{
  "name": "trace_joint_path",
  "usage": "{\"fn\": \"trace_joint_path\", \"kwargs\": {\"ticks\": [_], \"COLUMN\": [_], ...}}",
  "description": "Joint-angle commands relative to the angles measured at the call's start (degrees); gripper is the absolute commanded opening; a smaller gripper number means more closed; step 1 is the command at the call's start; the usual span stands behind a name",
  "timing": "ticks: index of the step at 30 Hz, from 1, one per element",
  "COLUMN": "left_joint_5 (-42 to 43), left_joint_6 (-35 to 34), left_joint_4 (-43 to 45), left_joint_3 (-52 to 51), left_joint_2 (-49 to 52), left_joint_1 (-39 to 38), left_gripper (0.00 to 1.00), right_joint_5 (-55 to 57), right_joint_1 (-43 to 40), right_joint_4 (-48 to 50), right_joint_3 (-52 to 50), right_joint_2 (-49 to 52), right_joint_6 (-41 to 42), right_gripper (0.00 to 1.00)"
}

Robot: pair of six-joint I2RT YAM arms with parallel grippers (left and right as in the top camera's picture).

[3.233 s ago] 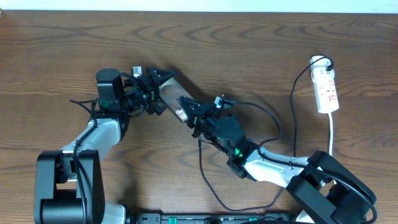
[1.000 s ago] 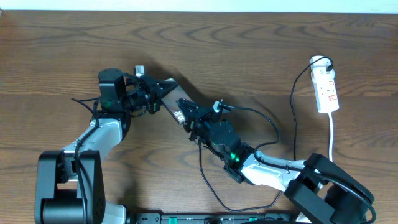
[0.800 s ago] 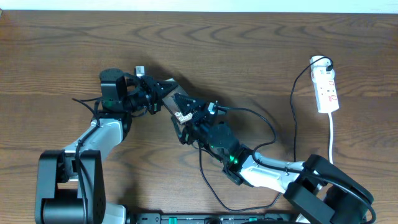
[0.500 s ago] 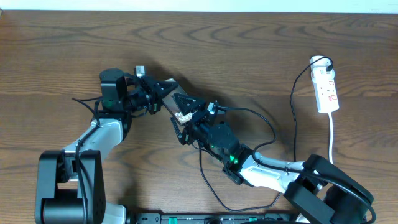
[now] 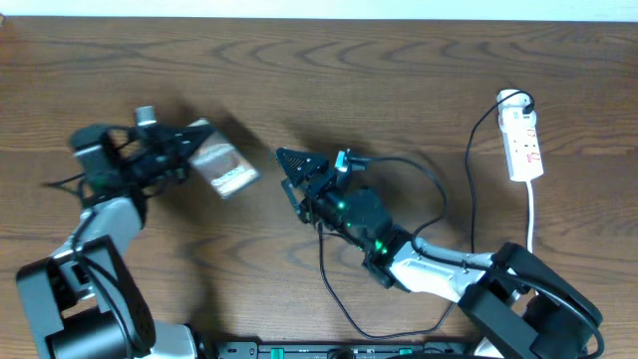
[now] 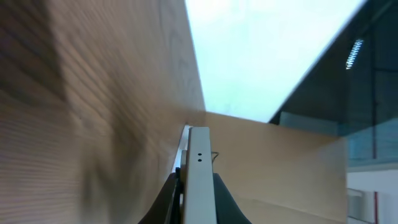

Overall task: Plug charger to phone and switch on socket
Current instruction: 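Open the right gripper and carry the phone left with the left gripper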

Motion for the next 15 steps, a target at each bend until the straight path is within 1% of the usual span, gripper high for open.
{"fn": "trace_joint_path", "kwargs": {"ticks": [1, 5, 7, 8, 11, 15], "left_joint_5": [12.0, 16.0, 17.3, 18.3, 19.4, 19.5], "left_joint_6": [5.2, 7.0, 7.8, 8.7, 10.8, 13.1], "left_joint_4": [0.3, 0.3, 0.3, 0.5, 1.0, 1.2], "left_joint_3": [-0.1, -0.1, -0.1, -0.1, -0.1, -0.1], "left_joint_2": [-1.0, -1.0, -1.0, -1.0, -1.0, -1.0], "left_joint_1": [4.7, 7.9, 8.9, 9.7, 9.9, 9.9], "left_gripper": [0.07, 0.08, 0.08, 0.08, 0.07, 0.07], "right_joint_5": [-7.3, -14.0, -18.8, -24.1, -31.9, -36.1], "right_joint_1": [-2.5, -5.8, -8.2, -10.8, -14.2, -15.1], "right_joint_4": [0.4, -0.3, -3.0, -9.0, -21.9, -39.6], "right_joint_3": [0.7, 0.8, 1.5, 3.3, 8.3, 16.8], "right_joint_2": [0.0, 0.0, 0.0, 0.0, 0.0, 0.0], "right_joint_6": [-11.7, -14.3, -14.3, -14.9, -20.6, -29.7], "right_gripper": [0.99, 0.99, 0.99, 0.99, 0.99, 0.99]}}
